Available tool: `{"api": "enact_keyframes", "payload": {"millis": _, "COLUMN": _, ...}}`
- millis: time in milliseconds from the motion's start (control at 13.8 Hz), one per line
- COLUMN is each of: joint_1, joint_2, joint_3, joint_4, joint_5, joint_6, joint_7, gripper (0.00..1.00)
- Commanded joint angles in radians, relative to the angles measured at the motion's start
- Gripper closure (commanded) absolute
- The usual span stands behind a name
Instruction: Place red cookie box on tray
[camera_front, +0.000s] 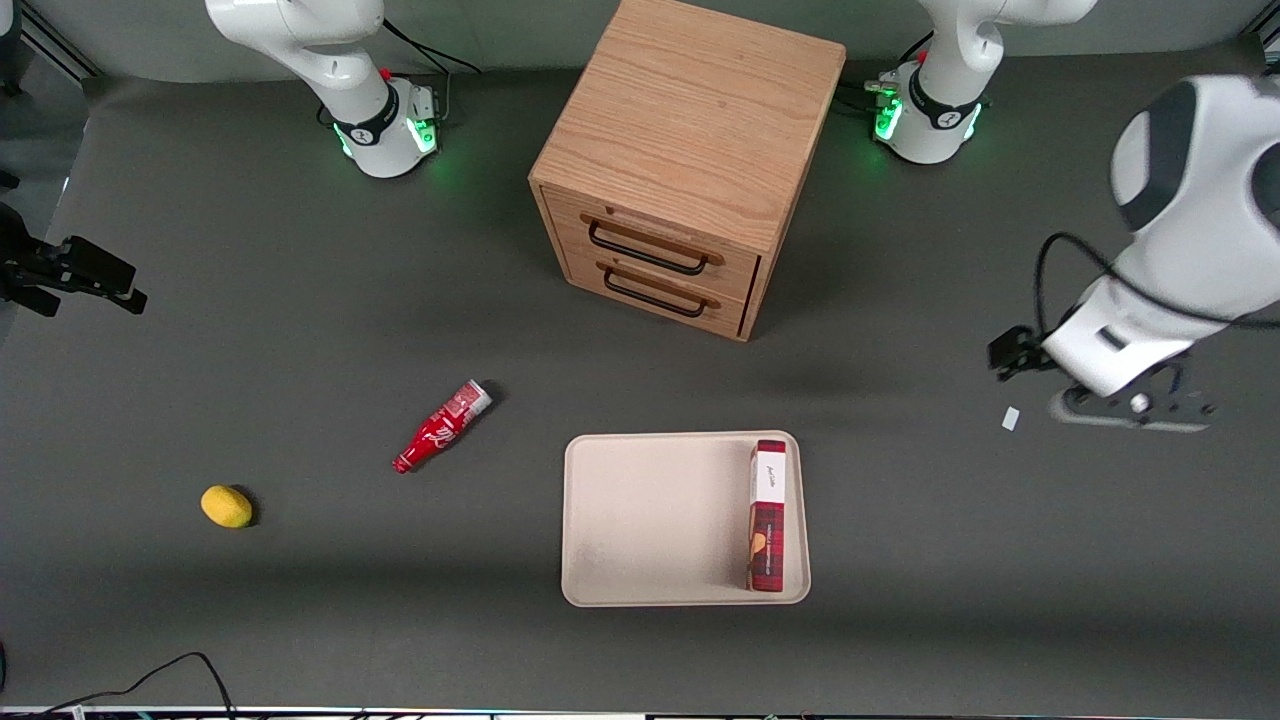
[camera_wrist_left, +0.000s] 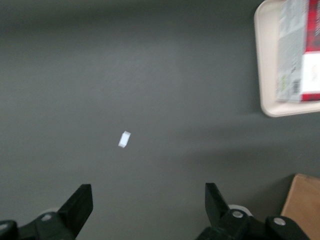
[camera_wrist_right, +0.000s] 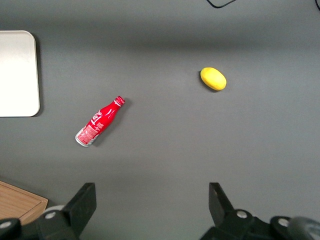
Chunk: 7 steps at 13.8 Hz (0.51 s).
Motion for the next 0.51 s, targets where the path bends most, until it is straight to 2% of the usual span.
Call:
{"api": "enact_keyframes", "payload": {"millis": 0, "joint_1": 0.072, "joint_2": -0.132, "joint_3": -0.011, "joint_4": -0.079, "joint_5": 0.021, "joint_6": -0.081, "joint_7": 0.098, "gripper": 0.00}}
{"api": "enact_keyframes", "payload": {"millis": 217, "joint_1": 0.161, "joint_2": -0.136, "joint_3": -0.004, "joint_4": -0.001, "joint_5": 0.006, "joint_6": -0.170, "joint_7": 0.216, "gripper": 0.00}}
{"api": "enact_keyframes", "payload": {"millis": 435, "joint_1": 0.178, "joint_2": -0.133, "joint_3": -0.004, "joint_4": 0.034, "joint_5": -0.003, "joint_6": -0.219, "joint_7": 0.209, "gripper": 0.00}}
